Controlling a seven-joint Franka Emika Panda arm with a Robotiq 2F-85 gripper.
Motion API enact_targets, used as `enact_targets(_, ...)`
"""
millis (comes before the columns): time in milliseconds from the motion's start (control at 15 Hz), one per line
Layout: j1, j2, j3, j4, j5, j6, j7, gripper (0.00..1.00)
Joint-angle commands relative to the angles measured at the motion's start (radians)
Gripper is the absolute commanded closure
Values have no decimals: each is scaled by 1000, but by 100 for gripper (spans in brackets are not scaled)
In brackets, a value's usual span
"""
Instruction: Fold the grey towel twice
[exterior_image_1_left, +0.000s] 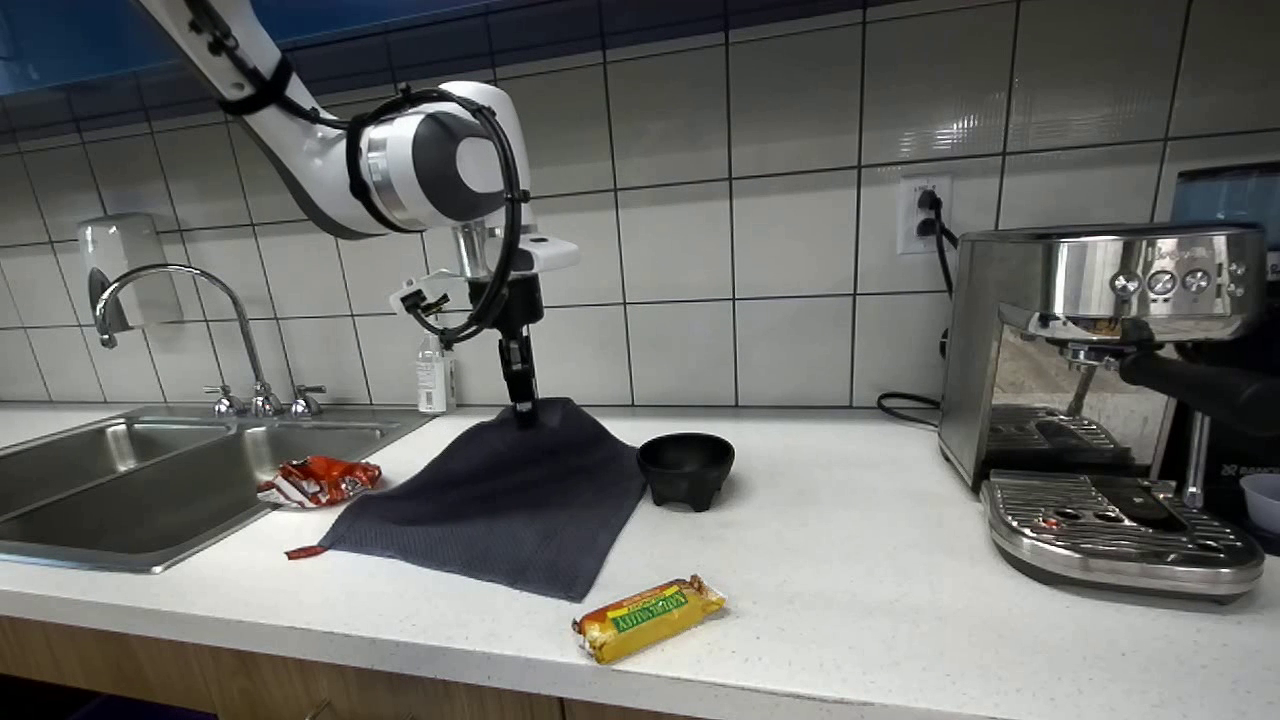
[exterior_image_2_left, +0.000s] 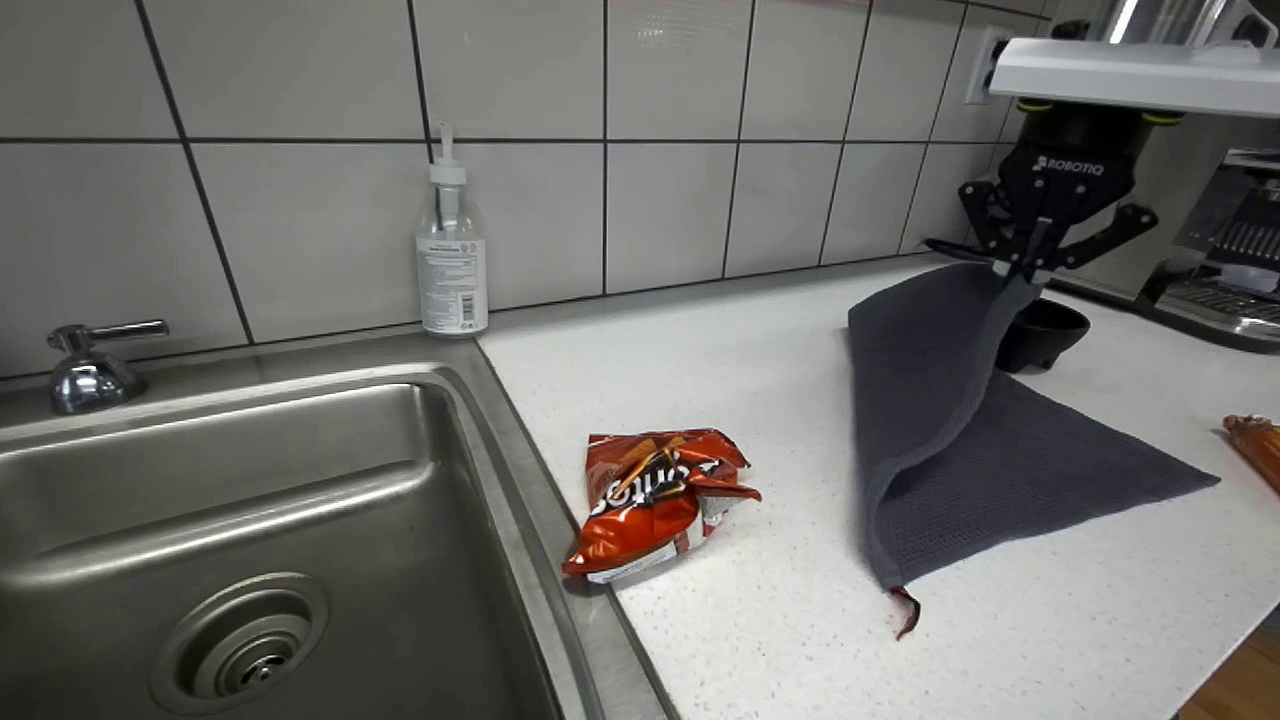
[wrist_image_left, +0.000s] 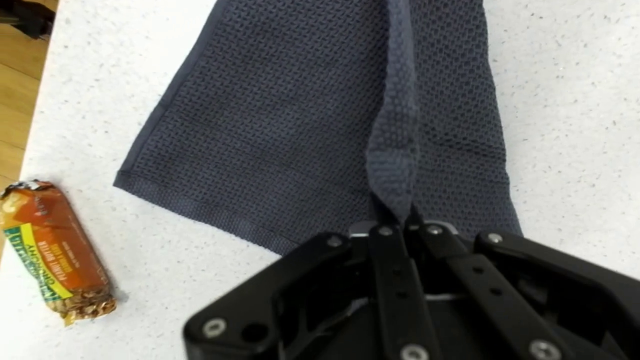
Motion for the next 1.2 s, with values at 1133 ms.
enact_targets(1133, -53, -61, -5, -105, -208, -142, 34, 99)
